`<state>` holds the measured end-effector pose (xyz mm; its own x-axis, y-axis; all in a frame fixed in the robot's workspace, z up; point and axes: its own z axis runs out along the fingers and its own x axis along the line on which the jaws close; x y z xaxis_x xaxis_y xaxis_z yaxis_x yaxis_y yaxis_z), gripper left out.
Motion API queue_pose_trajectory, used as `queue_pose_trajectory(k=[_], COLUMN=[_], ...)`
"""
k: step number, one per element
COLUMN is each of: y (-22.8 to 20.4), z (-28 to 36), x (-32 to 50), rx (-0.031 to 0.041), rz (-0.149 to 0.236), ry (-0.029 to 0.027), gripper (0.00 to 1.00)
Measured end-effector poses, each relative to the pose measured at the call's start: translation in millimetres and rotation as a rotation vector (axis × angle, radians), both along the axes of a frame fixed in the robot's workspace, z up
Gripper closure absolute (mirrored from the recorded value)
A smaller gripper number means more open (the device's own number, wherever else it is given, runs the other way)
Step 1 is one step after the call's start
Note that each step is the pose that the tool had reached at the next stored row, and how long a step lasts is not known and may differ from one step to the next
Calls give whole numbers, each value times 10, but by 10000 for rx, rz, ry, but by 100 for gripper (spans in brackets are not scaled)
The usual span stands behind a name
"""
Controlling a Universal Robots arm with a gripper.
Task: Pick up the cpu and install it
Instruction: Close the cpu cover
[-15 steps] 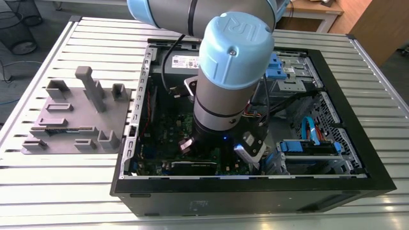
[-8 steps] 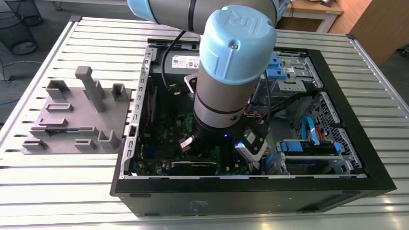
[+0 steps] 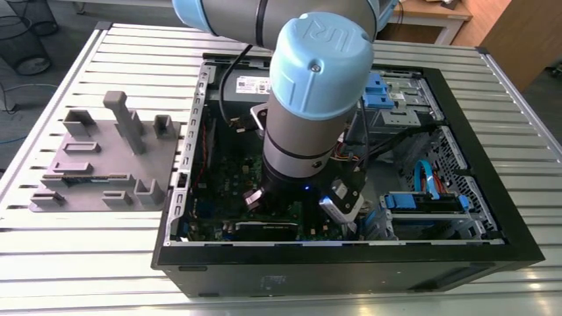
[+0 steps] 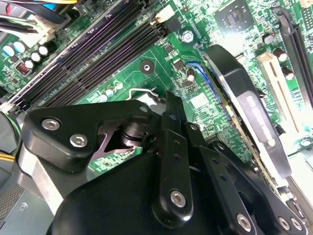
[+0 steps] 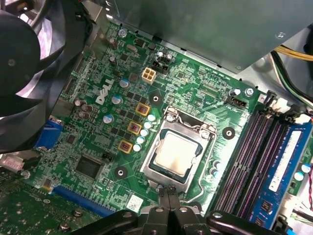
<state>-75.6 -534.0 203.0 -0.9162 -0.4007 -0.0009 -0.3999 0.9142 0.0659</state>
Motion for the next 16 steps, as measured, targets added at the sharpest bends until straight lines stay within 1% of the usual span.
queue_pose_trajectory(k=[2,8,13,16], y=[0,4,13,22], z=[-14,-27,-27,-27], x=[0,12,38,41], rx=[-1,2,-1,-1], rz=[0,-1,-1,8], ry=[1,0,1,0], gripper=[89,89,89,89])
